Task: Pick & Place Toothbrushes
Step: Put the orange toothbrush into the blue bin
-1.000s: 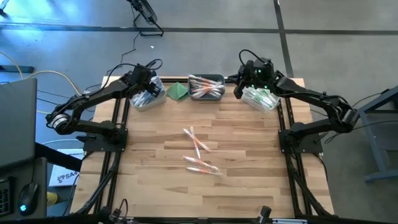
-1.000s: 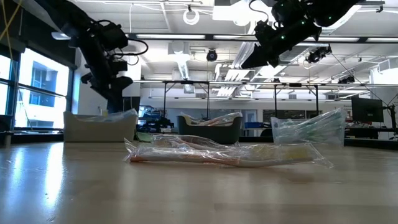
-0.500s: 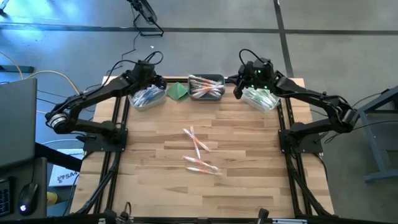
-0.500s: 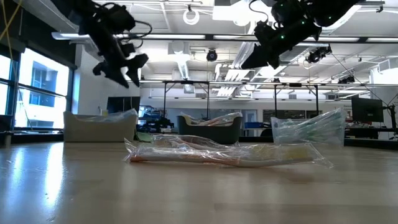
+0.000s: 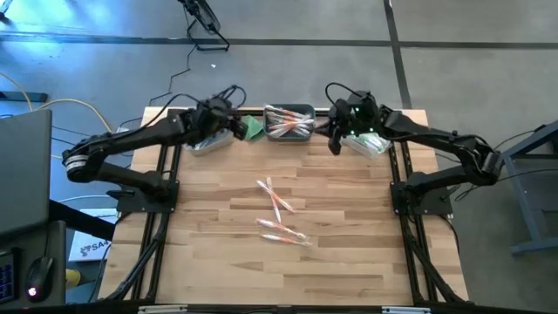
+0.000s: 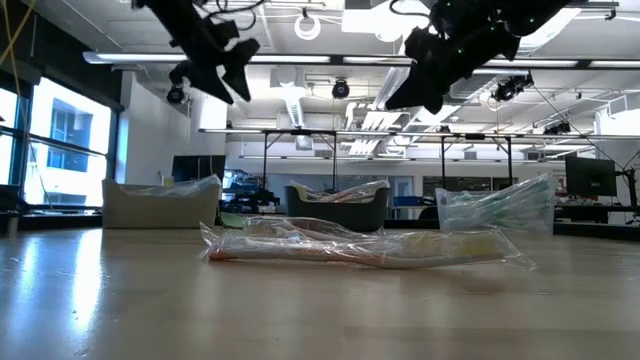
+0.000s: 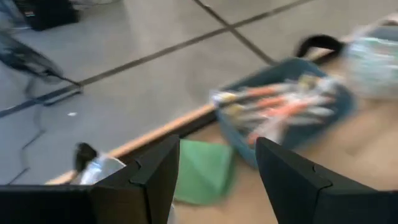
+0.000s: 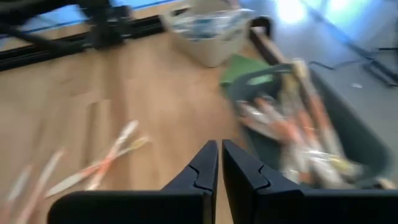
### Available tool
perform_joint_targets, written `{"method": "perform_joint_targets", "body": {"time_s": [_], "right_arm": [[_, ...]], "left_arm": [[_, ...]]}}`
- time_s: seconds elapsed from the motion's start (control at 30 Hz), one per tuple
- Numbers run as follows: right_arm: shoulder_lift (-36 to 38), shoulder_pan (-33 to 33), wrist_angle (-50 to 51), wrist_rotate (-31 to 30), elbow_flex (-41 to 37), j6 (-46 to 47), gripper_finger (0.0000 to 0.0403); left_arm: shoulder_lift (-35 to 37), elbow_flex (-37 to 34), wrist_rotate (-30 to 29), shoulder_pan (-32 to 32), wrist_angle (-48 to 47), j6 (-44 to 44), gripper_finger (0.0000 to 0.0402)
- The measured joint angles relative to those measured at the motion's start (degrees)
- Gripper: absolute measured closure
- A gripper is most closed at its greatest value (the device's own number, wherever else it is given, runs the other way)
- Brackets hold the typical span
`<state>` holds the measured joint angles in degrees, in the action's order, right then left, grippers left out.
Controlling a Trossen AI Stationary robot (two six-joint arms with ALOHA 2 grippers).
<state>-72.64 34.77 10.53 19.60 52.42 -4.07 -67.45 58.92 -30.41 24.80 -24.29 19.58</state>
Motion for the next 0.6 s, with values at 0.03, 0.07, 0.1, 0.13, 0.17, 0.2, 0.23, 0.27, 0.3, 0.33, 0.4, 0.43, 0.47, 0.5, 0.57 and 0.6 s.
{"method": "perform_joint_targets", "body": {"time_s": [0.03, 0.07, 0.1, 0.13, 0.17, 0.2, 0.23, 0.27, 0.3, 0.33, 0.4, 0.43, 0.47, 0.5, 0.57, 0.6], "right_arm": [[0.0, -0.46, 0.07, 1.27, 0.0, 0.0, 0.0389], [0.0, -0.9, 0.05, 2.49, 0.0, 0.0, 0.0389], [0.0, -1.3, -0.02, 3.45, 0.0, 0.0, 0.0389], [0.02, -1.74, -0.04, 4.18, 0.0, 0.0, 0.0389], [0.0, -2.2, 0.01, 4.79, 0.0, 0.0, 0.0389], [0.02, -2.66, -0.01, 4.93, 0.0, 0.0, 0.0389], [0.02, -3.25, 0.01, 4.87, 0.0, -0.05, 0.0389], [0.02, -3.79, 0.01, 4.82, 0.0, -0.1, 0.0389], [0.02, -4.3, -0.06, 4.8, 0.0, -0.18, 0.0389], [0.02, -4.82, -0.11, 4.85, 0.0, -0.2, 0.0389], [0.01, -5.84, -0.47, 5.25, 0.0, -0.28, 0.0389], [0.0, -6.44, -0.81, 5.84, 0.0, -0.5, 0.0389], [0.02, -7.01, -1.04, 6.38, 0.0, -0.62, 0.0389], [0.02, -7.66, -1.32, 6.54, 0.0, -0.64, 0.0389], [0.0, -9.04, -1.93, 6.94, -0.02, -0.64, 0.0389], [0.0, -9.78, -2.37, 7.09, -0.04, -0.62, 0.0389]], "left_arm": [[0.73, -0.03, -0.05, -1.41, -0.43, 0.34, 0.0194], [1.5, -0.18, -0.21, -3.06, 0.01, 0.91, 0.0194], [2.24, -0.56, -0.36, -4.62, 0.3, 1.98, 0.0195], [2.88, -1.06, -0.88, -6.18, -0.2, 3.27, 0.0198], [3.54, -1.59, -1.28, -7.6, -0.79, 4.48, 0.0202], [4.17, -1.98, -1.31, -9.12, -1.38, 5.69, 0.0207], [4.89, -2.48, -1.37, -10.67, -1.84, 6.92, 0.0214], [5.46, -2.83, -1.43, -12.42, -1.92, 8.38, 0.0222], [5.9, -3.12, -1.42, -14.2, -1.91, 9.73, 0.0229], [6.05, -3.35, -1.41, -15.94, -2.33, 10.87, 0.0238], [5.92, -3.48, -1.26, -19.17, -3.3, 12.27, 0.0253], [5.92, -3.5, -1.22, -20.76, -3.07, 12.62, 0.0261], [5.95, -3.48, -1.24, -22.19, -2.82, 12.99, 0.0268], [6.02, -3.48, -1.26, -23.34, -2.79, 13.55, 0.0275], [5.99, -3.48, -1.34, -25.66, -2.88, 14.47, 0.0287], [5.96, -3.48, -1.41, -26.73, -2.89, 14.76, 0.0292]]}}
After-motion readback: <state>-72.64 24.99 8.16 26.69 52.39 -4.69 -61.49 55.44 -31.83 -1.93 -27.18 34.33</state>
